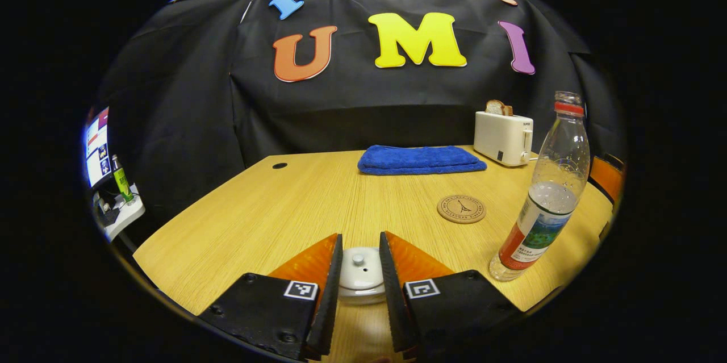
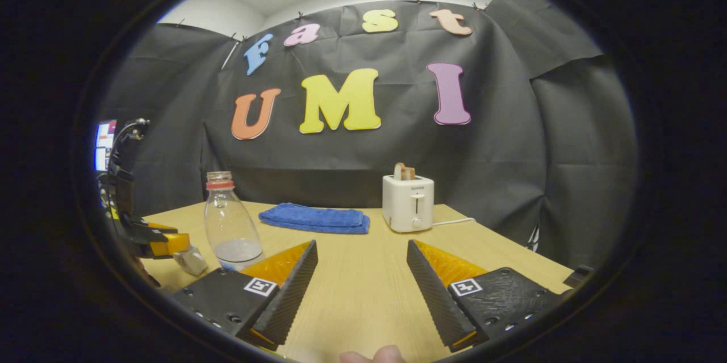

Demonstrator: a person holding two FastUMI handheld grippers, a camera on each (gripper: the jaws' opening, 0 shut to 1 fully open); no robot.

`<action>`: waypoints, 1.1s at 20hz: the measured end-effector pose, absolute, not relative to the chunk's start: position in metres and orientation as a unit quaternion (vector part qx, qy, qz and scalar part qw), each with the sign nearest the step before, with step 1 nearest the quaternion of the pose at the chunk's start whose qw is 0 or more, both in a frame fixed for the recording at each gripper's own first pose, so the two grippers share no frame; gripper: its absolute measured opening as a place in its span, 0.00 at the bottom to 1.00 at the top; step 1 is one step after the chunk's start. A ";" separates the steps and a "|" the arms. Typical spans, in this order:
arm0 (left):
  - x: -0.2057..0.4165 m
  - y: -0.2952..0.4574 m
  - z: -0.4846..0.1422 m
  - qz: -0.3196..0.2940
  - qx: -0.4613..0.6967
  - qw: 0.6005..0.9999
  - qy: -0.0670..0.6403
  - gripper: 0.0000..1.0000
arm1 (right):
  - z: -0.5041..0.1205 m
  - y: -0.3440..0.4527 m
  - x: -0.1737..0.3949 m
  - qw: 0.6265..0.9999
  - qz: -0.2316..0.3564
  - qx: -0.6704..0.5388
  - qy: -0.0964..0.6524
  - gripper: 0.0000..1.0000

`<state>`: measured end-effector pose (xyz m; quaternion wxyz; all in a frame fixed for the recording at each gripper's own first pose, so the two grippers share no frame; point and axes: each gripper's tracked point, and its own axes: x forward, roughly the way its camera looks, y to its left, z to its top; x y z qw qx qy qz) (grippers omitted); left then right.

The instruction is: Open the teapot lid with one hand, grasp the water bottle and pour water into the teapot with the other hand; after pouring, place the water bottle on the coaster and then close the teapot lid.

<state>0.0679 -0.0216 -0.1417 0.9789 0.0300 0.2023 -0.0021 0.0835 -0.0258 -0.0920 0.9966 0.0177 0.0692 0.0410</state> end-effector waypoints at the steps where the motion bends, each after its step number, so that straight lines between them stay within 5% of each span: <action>1: 0.068 -0.021 -0.142 -0.002 0.030 0.978 0.204 0.40 | -0.093 -0.023 0.084 0.996 0.046 0.019 0.068 0.96; 2: 0.068 -0.021 -0.142 -0.002 0.031 0.978 0.205 0.41 | -0.092 -0.021 0.083 0.997 0.050 0.019 0.064 0.95; 5: 0.072 -0.022 -0.142 -0.014 0.039 0.979 0.201 0.17 | -0.090 -0.017 0.078 0.997 0.058 0.008 0.054 0.94; 9: 0.072 -0.023 -0.140 -0.032 0.044 0.978 0.199 0.05 | -0.092 -0.002 0.062 0.993 0.112 0.014 0.046 0.95; 22: 0.056 -0.021 -0.062 -0.068 0.014 0.992 0.106 0.03 | -0.112 0.077 0.049 0.970 0.227 -0.006 0.093 0.94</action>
